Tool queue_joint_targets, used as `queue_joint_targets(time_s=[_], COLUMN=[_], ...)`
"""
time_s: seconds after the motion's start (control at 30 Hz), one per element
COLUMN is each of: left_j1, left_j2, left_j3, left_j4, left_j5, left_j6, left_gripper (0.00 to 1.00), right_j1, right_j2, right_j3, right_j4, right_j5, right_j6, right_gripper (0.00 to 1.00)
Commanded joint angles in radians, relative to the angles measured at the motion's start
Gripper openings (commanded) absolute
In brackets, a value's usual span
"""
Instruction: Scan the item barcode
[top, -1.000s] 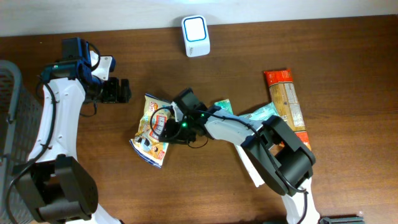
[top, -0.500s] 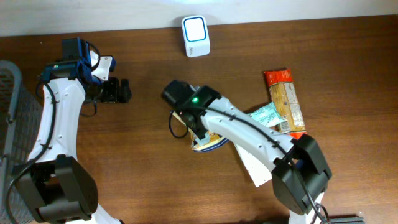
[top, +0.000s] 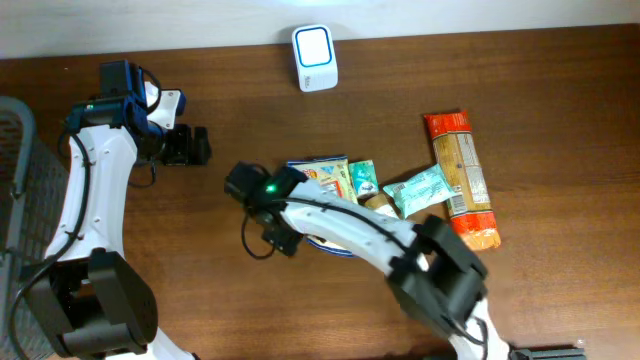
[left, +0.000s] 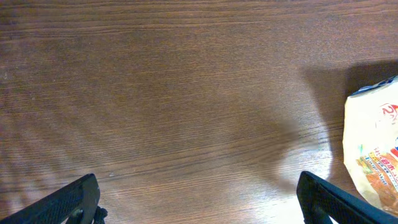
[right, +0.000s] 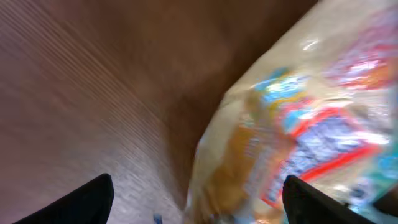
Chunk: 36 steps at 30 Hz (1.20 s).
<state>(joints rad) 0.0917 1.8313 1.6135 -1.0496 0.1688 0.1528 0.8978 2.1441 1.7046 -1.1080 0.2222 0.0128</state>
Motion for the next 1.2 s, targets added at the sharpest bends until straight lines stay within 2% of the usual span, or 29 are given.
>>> queue_joint_targets(time_s=[0.0, 0.03, 0.1, 0.17, 0.23, 0.33, 0.4, 0.47, 0.53, 0.57, 0.67, 0.77, 0.9, 0.93, 0.97, 1.0, 1.1, 1.17], left_j1=[-0.002, -0.002, -0.002, -0.002, -0.002, -0.002, -0.002, -0.002, -0.002, -0.002, -0.002, -0.002, -0.002, -0.002, -0.002, -0.002, -0.002, -0.002], left_j2=[0.003, 0.003, 0.003, 0.003, 0.003, 0.003, 0.003, 0.003, 0.003, 0.003, 0.003, 0.003, 0.003, 0.003, 0.003, 0.003, 0.003, 0.003], left_j3=[0.005, 0.005, 0.005, 0.005, 0.005, 0.005, 0.005, 0.005, 0.005, 0.005, 0.005, 0.005, 0.005, 0.005, 0.005, 0.005, 0.005, 0.005], left_j4=[0.002, 0.002, 0.002, 0.002, 0.002, 0.002, 0.002, 0.002, 0.002, 0.002, 0.002, 0.002, 0.002, 0.002, 0.002, 0.002, 0.002, 0.002], left_j5=[0.008, 0.008, 0.008, 0.008, 0.008, 0.008, 0.008, 0.008, 0.008, 0.008, 0.008, 0.008, 0.008, 0.008, 0.008, 0.008, 0.008, 0.008], left_j6=[-0.009, -0.009, -0.009, -0.009, -0.009, -0.009, -0.009, -0.009, -0.009, -0.009, -0.009, -0.009, -0.009, -0.009, -0.009, -0.009, -0.009, -0.009], left_gripper=[0.99, 0.99, 0.99, 0.99, 0.99, 0.99, 0.99, 0.99, 0.99, 0.99, 0.99, 0.99, 0.99, 0.99, 0.99, 0.99, 0.99, 0.99], right_j1=[0.005, 0.004, 0.002, -0.013, -0.023, -0.024, -0.084, -0.225, -0.372, -0.402, -0.365, -0.334, -0.424, -0.453, -0.477, -0.493, -0.523, -0.532], right_j2=[0.067, 0.085, 0.103, 0.103, 0.103, 0.051, -0.113, -0.221, -0.206, -0.171, -0.096, -0.01, 0.023, 0.023, 0.023, 0.023, 0.023, 0.023], right_j3=[-0.007, -0.007, -0.02, -0.047, -0.078, -0.009, 0.129, 0.147, 0.126, 0.089, -0.033, -0.061, -0.063, -0.063, -0.063, -0.063, -0.031, 0.036], right_j4=[-0.027, -0.046, -0.055, -0.039, -0.006, -0.033, -0.086, -0.074, -0.081, -0.08, 0.011, 0.073, 0.065, 0.066, 0.069, 0.077, 0.091, 0.064], right_j5=[0.068, 0.128, 0.227, 0.231, 0.226, 0.11, -0.201, -0.696, -1.189, -1.341, -1.476, -1.473, -1.055, -0.946, -0.843, -0.804, -0.805, -0.805], right_j6=[-0.01, -0.009, -0.009, -0.008, -0.009, -0.021, -0.067, -0.146, -0.227, -0.269, -0.27, -0.267, -0.21, -0.206, -0.197, -0.195, -0.196, -0.196], right_gripper=[0.85, 0.85, 0.79, 0.48, 0.04, 0.04, 0.04, 0.04, 0.04, 0.04, 0.04, 0.04, 0.04, 0.14, 0.42, 0.54, 0.73, 0.76])
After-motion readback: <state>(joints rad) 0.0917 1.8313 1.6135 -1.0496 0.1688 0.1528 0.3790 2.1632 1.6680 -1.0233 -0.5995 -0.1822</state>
